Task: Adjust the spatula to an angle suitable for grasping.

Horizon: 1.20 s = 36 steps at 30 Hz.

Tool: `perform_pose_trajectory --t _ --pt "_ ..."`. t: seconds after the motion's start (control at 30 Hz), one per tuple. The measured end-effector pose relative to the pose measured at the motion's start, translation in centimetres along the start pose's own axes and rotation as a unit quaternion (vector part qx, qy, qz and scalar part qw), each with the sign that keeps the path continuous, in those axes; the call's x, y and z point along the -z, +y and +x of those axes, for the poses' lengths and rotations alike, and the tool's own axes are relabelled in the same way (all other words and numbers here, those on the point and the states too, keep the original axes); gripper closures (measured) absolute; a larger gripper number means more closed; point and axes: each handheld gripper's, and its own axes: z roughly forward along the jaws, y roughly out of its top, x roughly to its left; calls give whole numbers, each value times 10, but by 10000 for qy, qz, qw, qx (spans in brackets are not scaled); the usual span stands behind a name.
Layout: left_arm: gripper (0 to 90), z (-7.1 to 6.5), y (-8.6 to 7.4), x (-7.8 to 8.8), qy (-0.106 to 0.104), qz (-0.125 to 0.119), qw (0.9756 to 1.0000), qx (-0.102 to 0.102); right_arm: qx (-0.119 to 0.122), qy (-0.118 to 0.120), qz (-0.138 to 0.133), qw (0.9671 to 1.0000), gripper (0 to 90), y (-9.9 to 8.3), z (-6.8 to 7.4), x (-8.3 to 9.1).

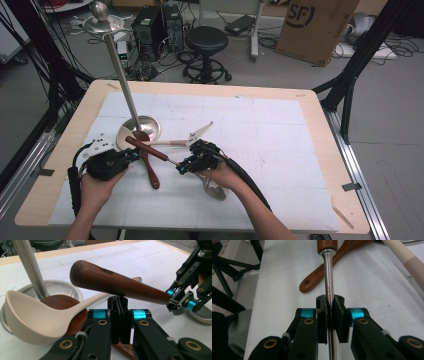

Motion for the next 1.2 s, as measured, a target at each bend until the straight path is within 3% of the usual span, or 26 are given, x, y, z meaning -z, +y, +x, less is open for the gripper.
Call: perform_pose_trajectory --t 0.2,0.43,0.7,1.07,1.2 --pt "859 0 -1 0 -19 26 10000 -46 -146 108 -11 9998 832 0 -1 3" --pt "851 0 -1 1 -9 30 10000 -66 -371 176 -506 9979 834 1 -4 21" --pt "838 0 -2 1 -4 31 10000 -80 -546 202 -1067 9926 835 4 -6 43" --pt "809 3 -3 4 24 9 10000 -54 -474 147 -1735 9836 835 17 -6 63" --pt "794 3 -4 6 41 -11 10000 -38 -409 74 -1862 9816 835 23 -6 65"
